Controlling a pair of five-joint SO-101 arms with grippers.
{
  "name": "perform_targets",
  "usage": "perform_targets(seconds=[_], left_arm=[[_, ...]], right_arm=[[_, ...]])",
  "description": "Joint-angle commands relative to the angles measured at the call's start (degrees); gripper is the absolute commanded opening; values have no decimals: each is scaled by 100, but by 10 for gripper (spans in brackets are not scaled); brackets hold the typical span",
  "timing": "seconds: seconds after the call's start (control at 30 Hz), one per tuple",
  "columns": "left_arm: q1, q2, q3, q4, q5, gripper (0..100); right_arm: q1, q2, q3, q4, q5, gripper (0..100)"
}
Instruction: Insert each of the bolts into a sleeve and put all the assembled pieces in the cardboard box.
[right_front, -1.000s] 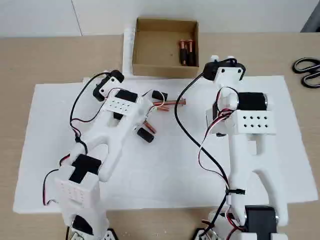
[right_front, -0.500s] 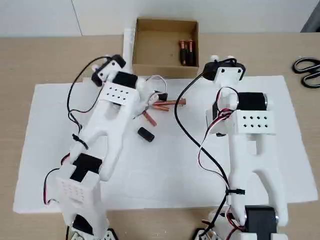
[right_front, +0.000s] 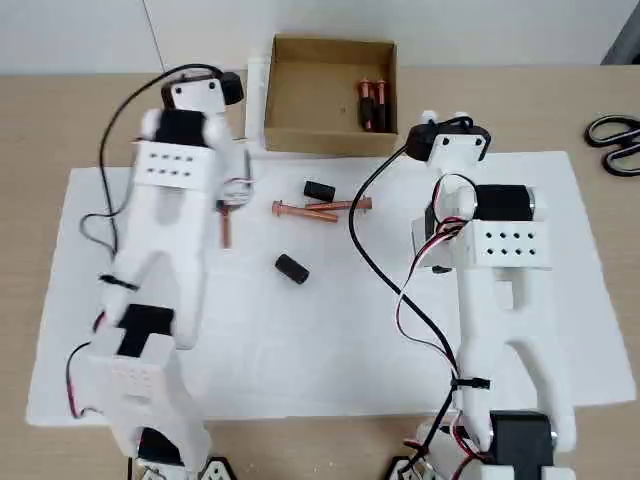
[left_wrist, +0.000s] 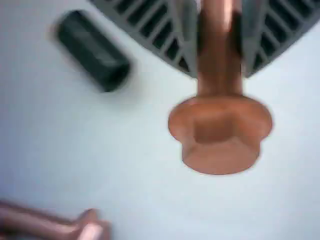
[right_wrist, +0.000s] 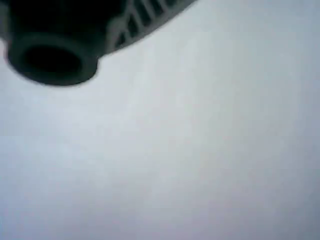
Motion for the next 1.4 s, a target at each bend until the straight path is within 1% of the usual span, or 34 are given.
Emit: perform_targets(seconds=[0.0,0.07,0.2,0.33,0.43,0.5,0.7,0.87,1.17,1.27,1.37], left_arm=[[-149,-53,382,105,-1143,7],[-97,-53,804,-53,-1433,7],[9,-53,1525,-615,-1433,7],[-44,-53,2026,-1187,-1424,13],[-44,-53,2273,-1459,-1433,77],[-35,-53,2316,-1591,-1442,97],[-26,-35,2325,-1785,-1459,96],[-35,-18,2343,-1785,-1459,93],[-9,712,2334,-2031,-1433,92],[0,712,2316,-2075,-1433,65],[0,712,2316,-2101,-1433,2]], right_arm=[[13,-268,-62,-22,26,4],[13,-268,-62,-22,26,4],[4,-268,-62,-22,26,4],[4,-268,-62,22,26,4],[4,-268,-62,22,26,4],[4,-277,-62,22,26,4],[4,-277,-62,31,26,4],[4,-277,-62,31,26,4],[4,-277,-62,22,18,4],[4,-277,-62,22,18,4],[4,-277,-62,4,18,4]])
